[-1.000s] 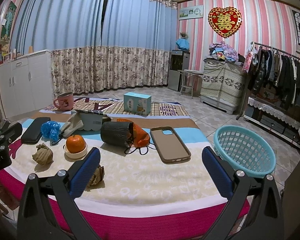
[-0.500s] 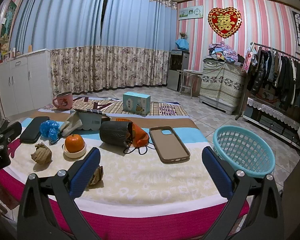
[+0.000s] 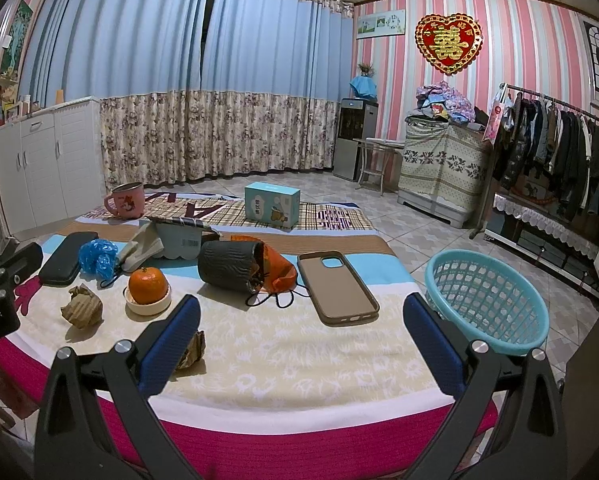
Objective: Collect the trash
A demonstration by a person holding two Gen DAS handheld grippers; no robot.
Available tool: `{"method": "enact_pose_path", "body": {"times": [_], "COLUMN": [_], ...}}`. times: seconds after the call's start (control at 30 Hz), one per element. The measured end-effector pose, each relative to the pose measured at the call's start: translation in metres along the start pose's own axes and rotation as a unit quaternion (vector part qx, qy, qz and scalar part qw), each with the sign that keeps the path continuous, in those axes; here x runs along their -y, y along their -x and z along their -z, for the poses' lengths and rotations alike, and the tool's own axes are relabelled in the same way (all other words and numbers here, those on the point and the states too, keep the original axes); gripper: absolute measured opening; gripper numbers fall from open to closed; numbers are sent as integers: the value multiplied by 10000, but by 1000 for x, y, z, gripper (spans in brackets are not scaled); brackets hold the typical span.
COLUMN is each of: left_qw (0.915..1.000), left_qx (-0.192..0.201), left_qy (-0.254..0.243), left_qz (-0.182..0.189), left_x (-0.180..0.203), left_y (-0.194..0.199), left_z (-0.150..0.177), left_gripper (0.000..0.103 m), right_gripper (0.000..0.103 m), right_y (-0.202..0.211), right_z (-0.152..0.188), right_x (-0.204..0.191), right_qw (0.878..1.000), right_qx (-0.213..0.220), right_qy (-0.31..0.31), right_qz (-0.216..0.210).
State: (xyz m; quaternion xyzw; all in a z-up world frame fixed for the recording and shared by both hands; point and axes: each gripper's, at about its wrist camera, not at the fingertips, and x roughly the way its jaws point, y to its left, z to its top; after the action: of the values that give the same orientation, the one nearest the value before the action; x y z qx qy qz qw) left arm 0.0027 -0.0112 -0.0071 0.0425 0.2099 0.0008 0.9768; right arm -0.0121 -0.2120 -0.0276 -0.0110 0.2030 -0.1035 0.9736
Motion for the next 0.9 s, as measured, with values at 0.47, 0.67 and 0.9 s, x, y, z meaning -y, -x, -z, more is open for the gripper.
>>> {"method": "enact_pose_path", "body": {"times": [0.47,0.67,0.9], "left_qw": [10000,9998,9985], "left_qx": [-63,-181,-530], "left_qy": [31,52,118], "left_qz": [22,-2,71], "left_x": [4,3,-5], "left_y": [0,-7,-27], "left_z": [2,4,6], "left_gripper": [98,98,98], "right_gripper": [99,99,99], "right_y": [-2,-5,-11], "right_z": [1,2,2], "right_x": [6,10,10], "right_qw": [10000,9999,9998], "right_qx": [-2,3,29], "right_qy": [-37,-66,-126], "right_qz": [41,109,173]}}
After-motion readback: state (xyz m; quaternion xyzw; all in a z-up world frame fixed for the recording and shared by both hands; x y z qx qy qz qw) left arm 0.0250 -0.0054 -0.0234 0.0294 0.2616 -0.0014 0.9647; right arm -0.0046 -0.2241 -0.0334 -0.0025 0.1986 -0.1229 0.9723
